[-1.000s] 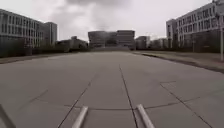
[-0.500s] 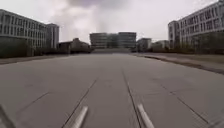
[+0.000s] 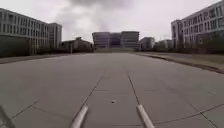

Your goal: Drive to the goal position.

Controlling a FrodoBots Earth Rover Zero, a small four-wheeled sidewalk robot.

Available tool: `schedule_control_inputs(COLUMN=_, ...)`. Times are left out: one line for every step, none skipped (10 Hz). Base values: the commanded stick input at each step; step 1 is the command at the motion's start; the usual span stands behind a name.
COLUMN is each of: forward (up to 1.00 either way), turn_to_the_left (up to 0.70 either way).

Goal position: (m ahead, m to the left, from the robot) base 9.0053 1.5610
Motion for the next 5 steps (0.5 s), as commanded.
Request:
schedule_control_inputs(forward=1.0, turn_to_the_left=0.0)
schedule_control_inputs(forward=1.0, turn_to_the_left=0.0)
schedule_control_inputs(forward=1.0, turn_to_the_left=0.0)
schedule_control_inputs(forward=1.0, turn_to_the_left=0.0)
schedule_control_inputs(forward=1.0, turn_to_the_left=-0.13)
